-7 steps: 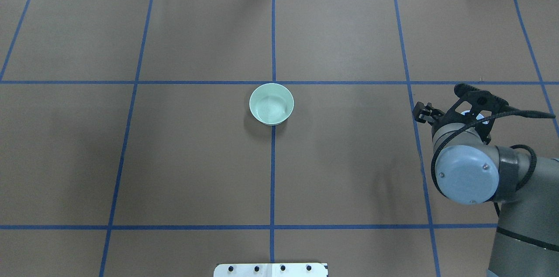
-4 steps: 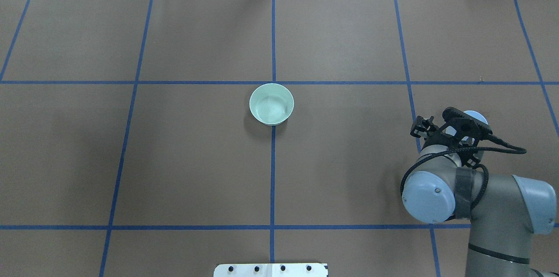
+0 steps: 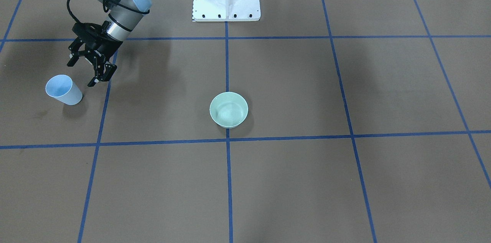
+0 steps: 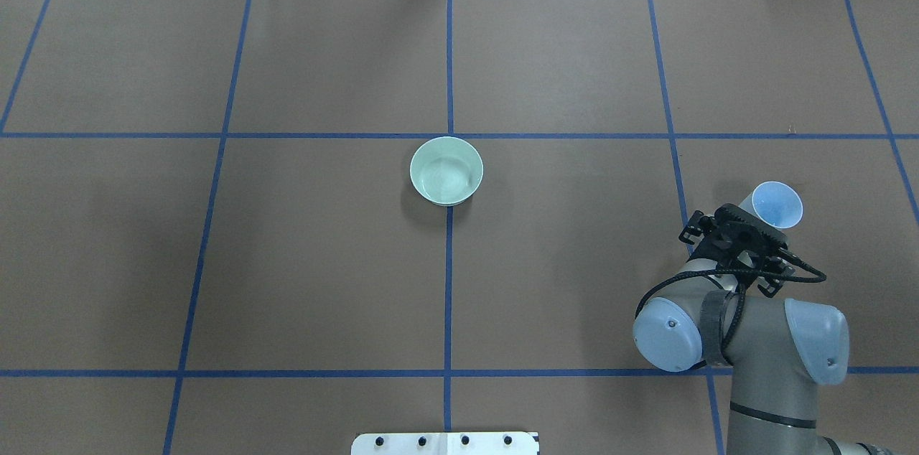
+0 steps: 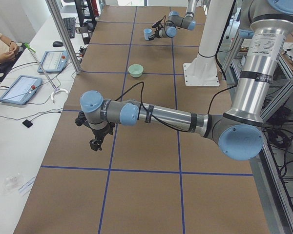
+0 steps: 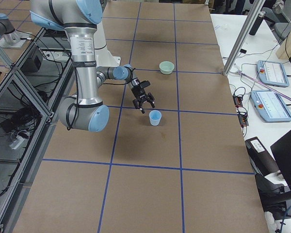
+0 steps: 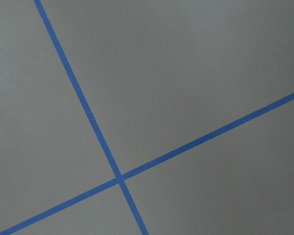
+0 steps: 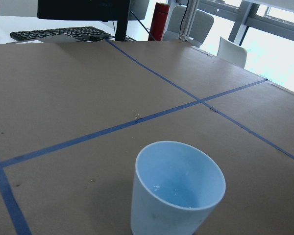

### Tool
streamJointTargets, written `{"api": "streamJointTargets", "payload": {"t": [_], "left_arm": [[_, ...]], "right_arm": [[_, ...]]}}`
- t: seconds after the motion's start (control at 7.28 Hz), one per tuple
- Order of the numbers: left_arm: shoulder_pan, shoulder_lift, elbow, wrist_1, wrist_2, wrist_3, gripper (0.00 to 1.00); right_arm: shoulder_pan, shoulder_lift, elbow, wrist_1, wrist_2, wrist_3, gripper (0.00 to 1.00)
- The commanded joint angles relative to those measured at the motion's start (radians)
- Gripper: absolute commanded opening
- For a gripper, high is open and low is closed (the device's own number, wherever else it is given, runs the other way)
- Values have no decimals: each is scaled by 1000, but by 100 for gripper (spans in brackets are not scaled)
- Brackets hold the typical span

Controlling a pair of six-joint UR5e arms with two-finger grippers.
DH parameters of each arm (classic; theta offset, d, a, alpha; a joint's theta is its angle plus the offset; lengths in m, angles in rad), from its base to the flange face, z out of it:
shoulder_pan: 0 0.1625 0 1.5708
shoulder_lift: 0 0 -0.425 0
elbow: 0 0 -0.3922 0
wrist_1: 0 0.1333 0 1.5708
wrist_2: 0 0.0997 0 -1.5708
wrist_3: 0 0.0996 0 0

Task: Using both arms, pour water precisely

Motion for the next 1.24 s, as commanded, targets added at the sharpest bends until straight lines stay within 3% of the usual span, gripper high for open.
{"api": "streamJointTargets", "payload": {"t": [0.0,0.41,0.69,1.1], "left_arm": [[0,0,-1,0,0,-1,100],[0,2,-9,-2,1,-1,100],[0,0,-10,-2,1,-3,100],[0,0,-10,-2,1,-3,100]], "right_arm": [[26,8,-56,-5,-1,35,100],[86,13,-82,-3,-5,34,100],[96,67,-160,-2,-30,35,100],[103,64,-171,-2,-31,35,100]]}}
